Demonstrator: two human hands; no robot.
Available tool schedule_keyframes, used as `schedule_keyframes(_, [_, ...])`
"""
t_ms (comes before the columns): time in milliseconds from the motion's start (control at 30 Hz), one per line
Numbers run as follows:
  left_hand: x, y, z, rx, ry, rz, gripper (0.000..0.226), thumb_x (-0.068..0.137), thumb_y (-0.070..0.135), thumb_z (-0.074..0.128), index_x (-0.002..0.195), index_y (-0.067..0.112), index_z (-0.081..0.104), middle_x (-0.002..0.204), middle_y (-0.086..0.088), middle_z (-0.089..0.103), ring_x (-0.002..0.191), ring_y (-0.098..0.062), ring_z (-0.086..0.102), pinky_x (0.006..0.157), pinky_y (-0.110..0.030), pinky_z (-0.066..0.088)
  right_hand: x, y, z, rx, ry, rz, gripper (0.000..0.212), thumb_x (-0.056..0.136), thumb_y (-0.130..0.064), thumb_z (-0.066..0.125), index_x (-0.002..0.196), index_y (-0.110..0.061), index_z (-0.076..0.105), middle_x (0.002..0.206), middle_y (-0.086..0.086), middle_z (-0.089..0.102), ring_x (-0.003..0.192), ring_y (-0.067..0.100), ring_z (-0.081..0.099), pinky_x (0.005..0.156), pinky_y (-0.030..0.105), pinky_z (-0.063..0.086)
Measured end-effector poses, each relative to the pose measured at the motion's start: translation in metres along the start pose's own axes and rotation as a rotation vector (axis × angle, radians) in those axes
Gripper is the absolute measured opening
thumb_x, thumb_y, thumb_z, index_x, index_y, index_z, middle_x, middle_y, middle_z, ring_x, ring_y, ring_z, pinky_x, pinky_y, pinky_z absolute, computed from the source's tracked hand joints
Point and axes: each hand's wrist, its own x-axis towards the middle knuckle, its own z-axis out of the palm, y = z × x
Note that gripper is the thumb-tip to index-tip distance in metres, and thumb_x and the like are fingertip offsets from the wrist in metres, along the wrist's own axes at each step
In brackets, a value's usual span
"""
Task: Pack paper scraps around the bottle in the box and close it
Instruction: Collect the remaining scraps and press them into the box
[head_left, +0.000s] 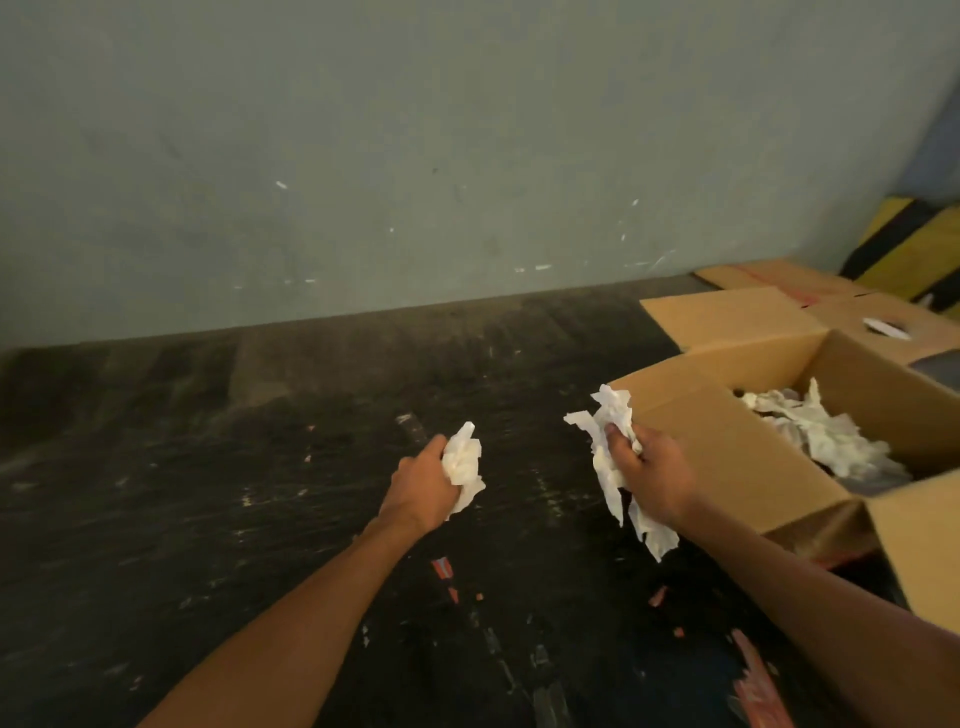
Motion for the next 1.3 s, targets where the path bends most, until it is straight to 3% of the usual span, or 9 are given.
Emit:
schedule_keyframes(133, [0.004,0.045,0.003,0.004,0.01,0.092,0.022,0.086,0.028,0.064,0.105,0.025,0.052,0.101,-0.01,0.066,0.093,-0.029,0.062,0.078,-0.045,0.057,0.006,0.004,-0.065,-0.146,0.031,-0.014,0.041,0.1,-0.035,0.043,0.073,-0.007,0.058,0.059,0.009,0.053,0.053,0.01,0.047,0.051,0.015,0.035])
schedule_keyframes(233, [0.012,0.088,0.009,0.016,0.034,0.146,0.022,0.083,0.031,0.067,0.099,0.028,0.051,0.096,-0.009,0.066,0.085,-0.027,0.064,0.069,-0.041,0.058,0.023,0.029,-0.107,-0.153,0.091,-0.024,0.04,0.099,-0.036,0.044,0.065,-0.017,0.053,0.057,-0.001,0.056,0.054,0.012,0.053,0.054,0.03,0.036])
schedule_keyframes(400, [0.032,0.174,0.042,0.047,0.101,0.217,0.022,0.085,0.035,0.066,0.092,0.03,0.045,0.099,-0.009,0.063,0.084,-0.025,0.055,0.065,-0.034,0.043,0.063,0.077,-0.165,-0.226,0.08,-0.084,0.041,0.1,-0.029,0.045,0.06,-0.02,0.047,0.055,0.0,0.051,0.053,0.016,0.048,0.053,0.03,0.037])
schedule_keyframes(667, [0.063,0.315,0.155,0.054,0.177,0.183,0.018,0.089,0.024,0.061,0.103,0.024,0.05,0.101,-0.006,0.062,0.087,-0.022,0.055,0.072,-0.039,0.051,0.143,0.192,-0.25,-0.42,-0.104,-0.207,0.038,0.099,-0.029,0.045,0.062,-0.026,0.037,0.065,0.004,0.05,0.066,0.029,0.049,0.064,0.034,0.034])
schedule_keyframes(833, [0.071,0.382,0.214,0.182,0.141,0.189,0.048,0.084,0.023,0.067,0.129,0.022,0.051,0.122,-0.008,0.064,0.105,-0.031,0.062,0.086,-0.042,0.054,0.169,0.243,-0.292,-0.433,-0.204,-0.181,0.036,0.099,-0.038,0.044,0.065,-0.027,0.042,0.071,0.002,0.054,0.072,0.025,0.053,0.066,0.033,0.036])
schedule_keyframes(967, [0.086,0.41,0.245,0.283,0.083,0.138,0.043,0.085,0.025,0.061,0.127,0.024,0.049,0.12,-0.011,0.062,0.105,-0.033,0.06,0.082,-0.04,0.052,0.19,0.262,-0.3,-0.453,-0.249,-0.159,0.03,0.1,-0.039,0.042,0.094,-0.015,0.06,0.094,0.009,0.064,0.086,0.024,0.059,0.074,0.034,0.044])
schedule_keyframes(1100, [0.093,0.421,0.273,0.388,-0.002,0.076,0.028,0.092,0.023,0.051,0.118,0.018,0.045,0.117,-0.016,0.061,0.101,-0.036,0.06,0.08,-0.042,0.051,0.213,0.279,-0.289,-0.543,-0.382,-0.127,0.046,0.1,-0.044,0.038,0.122,-0.009,0.057,0.121,0.018,0.061,0.108,0.034,0.056,0.088,0.041,0.045])
schedule_keyframes(1200, [0.094,0.419,0.288,0.317,-0.136,0.067,0.053,0.09,0.035,0.058,0.135,0.021,0.033,0.135,-0.015,0.049,0.118,-0.036,0.051,0.094,-0.048,0.047,0.221,0.282,-0.282,-0.573,-0.498,-0.154,0.049,0.098,-0.042,0.047,0.132,-0.007,0.049,0.135,0.018,0.052,0.125,0.035,0.047,0.1,0.038,0.036])
schedule_keyframes(1300, [0.085,0.415,0.293,0.27,-0.336,0.076,0.103,0.079,0.05,0.072,0.152,0.029,0.003,0.158,-0.012,0.012,0.141,-0.038,0.026,0.109,-0.052,0.035,0.219,0.281,-0.287,-0.495,-0.585,-0.141,0.069,0.091,-0.049,0.058,0.145,-0.012,0.036,0.148,0.015,0.038,0.136,0.033,0.035,0.107,0.036,0.03])
